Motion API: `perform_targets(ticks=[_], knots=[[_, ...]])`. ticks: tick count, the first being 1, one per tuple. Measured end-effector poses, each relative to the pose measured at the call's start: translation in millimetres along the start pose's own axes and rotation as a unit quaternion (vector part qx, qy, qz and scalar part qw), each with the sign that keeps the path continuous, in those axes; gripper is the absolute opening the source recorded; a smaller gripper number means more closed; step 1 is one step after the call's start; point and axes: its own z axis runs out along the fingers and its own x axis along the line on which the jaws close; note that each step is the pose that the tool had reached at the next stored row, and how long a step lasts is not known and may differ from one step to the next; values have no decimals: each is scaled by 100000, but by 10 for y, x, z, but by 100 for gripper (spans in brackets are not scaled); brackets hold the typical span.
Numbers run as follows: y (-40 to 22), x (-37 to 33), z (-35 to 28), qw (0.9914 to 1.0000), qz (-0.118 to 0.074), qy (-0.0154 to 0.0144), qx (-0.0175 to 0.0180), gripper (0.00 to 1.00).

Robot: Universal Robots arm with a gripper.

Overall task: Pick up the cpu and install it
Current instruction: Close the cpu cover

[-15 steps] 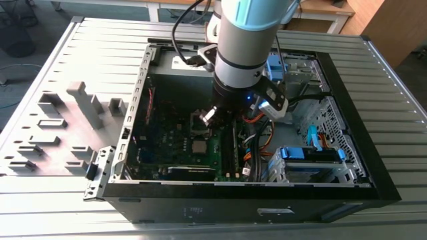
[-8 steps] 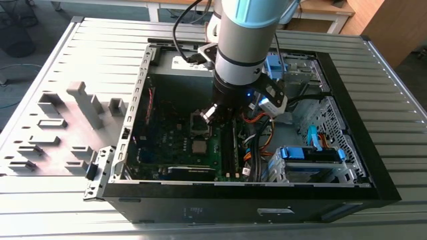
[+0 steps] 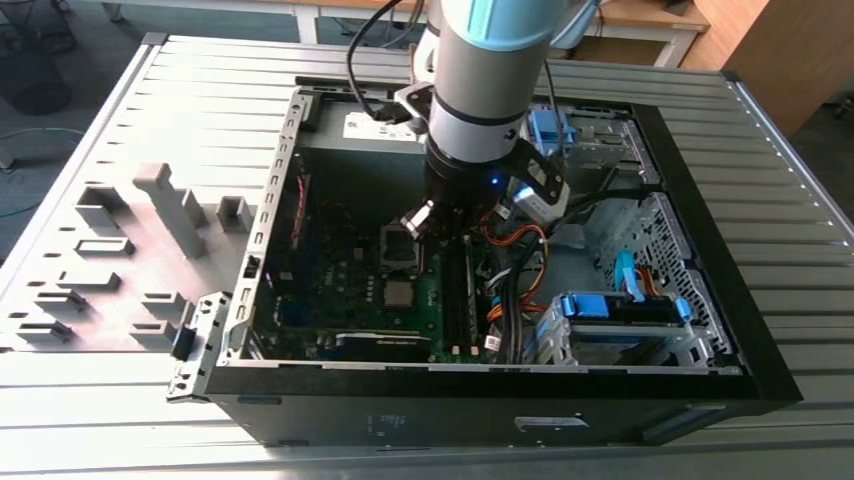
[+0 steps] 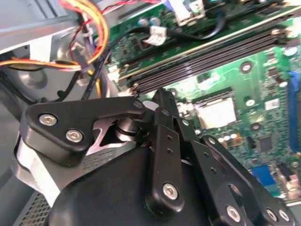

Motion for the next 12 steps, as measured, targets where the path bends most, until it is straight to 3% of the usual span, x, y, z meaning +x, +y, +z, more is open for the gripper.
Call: perform_targets(ticks=[4, 9, 12], knots=[[75, -13, 37, 100000, -78, -18, -13, 11], [170, 51, 73, 100000, -136, -51, 14, 11], [185, 66, 117, 100000, -143, -4, 81, 11]])
